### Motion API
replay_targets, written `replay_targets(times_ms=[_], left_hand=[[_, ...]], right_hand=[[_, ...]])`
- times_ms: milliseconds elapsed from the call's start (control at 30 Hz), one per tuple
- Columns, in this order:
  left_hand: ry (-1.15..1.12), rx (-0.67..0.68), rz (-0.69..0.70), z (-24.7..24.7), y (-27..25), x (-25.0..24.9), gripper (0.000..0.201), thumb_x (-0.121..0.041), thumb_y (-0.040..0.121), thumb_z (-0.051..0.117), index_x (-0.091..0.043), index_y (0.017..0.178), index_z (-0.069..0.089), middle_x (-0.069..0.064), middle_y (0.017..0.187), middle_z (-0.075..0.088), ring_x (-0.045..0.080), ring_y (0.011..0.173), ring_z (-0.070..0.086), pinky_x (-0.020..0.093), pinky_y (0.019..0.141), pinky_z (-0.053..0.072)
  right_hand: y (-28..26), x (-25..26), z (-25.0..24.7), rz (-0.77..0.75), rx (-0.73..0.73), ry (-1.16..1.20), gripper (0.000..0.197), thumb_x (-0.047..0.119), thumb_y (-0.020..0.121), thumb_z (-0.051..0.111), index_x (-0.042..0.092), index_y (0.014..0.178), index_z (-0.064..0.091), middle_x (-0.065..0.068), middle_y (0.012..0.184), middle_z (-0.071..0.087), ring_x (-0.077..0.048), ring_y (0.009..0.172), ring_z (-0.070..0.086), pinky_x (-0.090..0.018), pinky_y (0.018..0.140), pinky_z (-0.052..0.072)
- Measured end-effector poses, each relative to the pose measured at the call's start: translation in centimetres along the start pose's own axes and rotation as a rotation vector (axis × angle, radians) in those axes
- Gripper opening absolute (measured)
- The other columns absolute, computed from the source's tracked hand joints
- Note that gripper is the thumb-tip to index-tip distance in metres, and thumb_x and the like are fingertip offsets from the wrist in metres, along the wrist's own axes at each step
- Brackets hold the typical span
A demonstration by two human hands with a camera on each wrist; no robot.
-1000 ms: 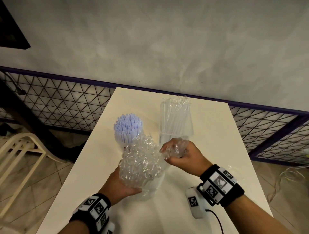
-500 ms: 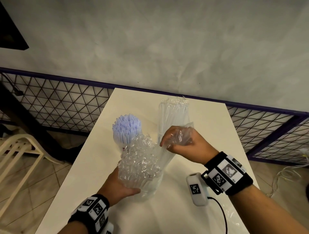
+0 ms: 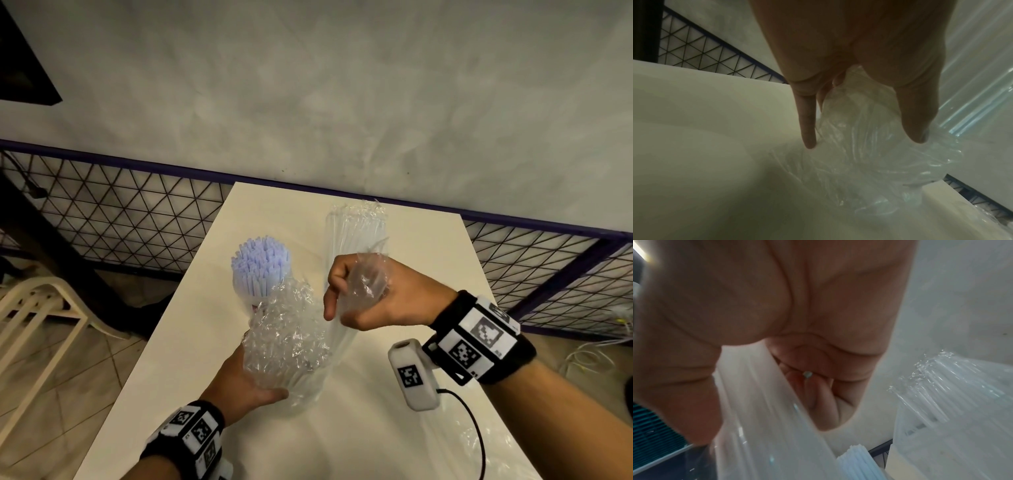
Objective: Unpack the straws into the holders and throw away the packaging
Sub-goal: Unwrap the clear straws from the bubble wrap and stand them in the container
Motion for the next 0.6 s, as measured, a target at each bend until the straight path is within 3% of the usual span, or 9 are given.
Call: replay_targets(times_ms=[133, 233, 367, 467, 600], left_hand=[[-0.012, 0.012, 0.0, -0.1, 0.1, 0.4, 0.091, -0.026, 0.048, 0.095, -0.026, 0.126, 0.049, -0.014, 0.104, 0.067, -0.013, 0.089, 0.062, 0.0, 0.072, 0.041], [-0.013, 0.012, 0.0, 0.0, 0.1, 0.3, 0.091, -0.024, 0.048, 0.095, -0.026, 0.126, 0.049, -0.015, 0.104, 0.067, -0.013, 0.089, 0.062, 0.0, 0.071, 0.04], [-0.01, 0.002, -0.008, -0.1, 0.0, 0.2, 0.083, -0.02, 0.051, 0.094, -0.026, 0.12, 0.048, -0.015, 0.098, 0.066, -0.009, 0.086, 0.061, -0.001, 0.068, 0.04], [-0.018, 0.019, -0.007, -0.1, 0.1, 0.4, 0.088, -0.026, 0.047, 0.095, -0.024, 0.123, 0.05, -0.011, 0.103, 0.068, -0.004, 0.093, 0.063, 0.003, 0.076, 0.041], [-0.051, 0.023, -0.019, -0.1, 0.3, 0.8, 0.089, -0.022, 0.047, 0.096, -0.024, 0.124, 0.05, -0.009, 0.104, 0.069, -0.001, 0.094, 0.065, 0.007, 0.078, 0.043]], right_hand=[[0.4, -0.5, -0.9, -0.012, -0.142, -0.022, 0.016, -0.003, 0.082, 0.076, 0.002, 0.094, 0.067, -0.013, 0.091, 0.074, -0.023, 0.088, 0.071, -0.031, 0.082, 0.055], [0.6, -0.7, -1.9, 0.003, -0.253, -0.077, 0.013, 0.013, 0.082, 0.081, 0.009, 0.091, 0.073, -0.006, 0.092, 0.076, -0.021, 0.089, 0.072, -0.033, 0.086, 0.055], [0.8, -0.4, -3.1, 0.03, -0.352, -0.117, 0.01, 0.019, 0.081, 0.081, 0.017, 0.087, 0.074, 0.005, 0.086, 0.075, -0.01, 0.084, 0.071, -0.023, 0.076, 0.051], [0.6, 1.5, -4.9, 0.03, -0.417, -0.147, 0.01, 0.018, 0.081, 0.08, 0.02, 0.086, 0.072, 0.009, 0.081, 0.074, -0.003, 0.077, 0.069, -0.017, 0.064, 0.051], [-0.6, 5.8, -10.0, -0.068, -0.648, -0.132, 0.014, 0.021, 0.079, 0.081, 0.023, 0.088, 0.071, 0.003, 0.085, 0.076, -0.013, 0.081, 0.073, -0.029, 0.064, 0.058]])
Point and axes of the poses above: each hand's wrist, its own y-axis towards the middle knuckle, its own z-axis out of the palm, x = y × z, the point moved 5 cm from there along y, towards the middle knuckle
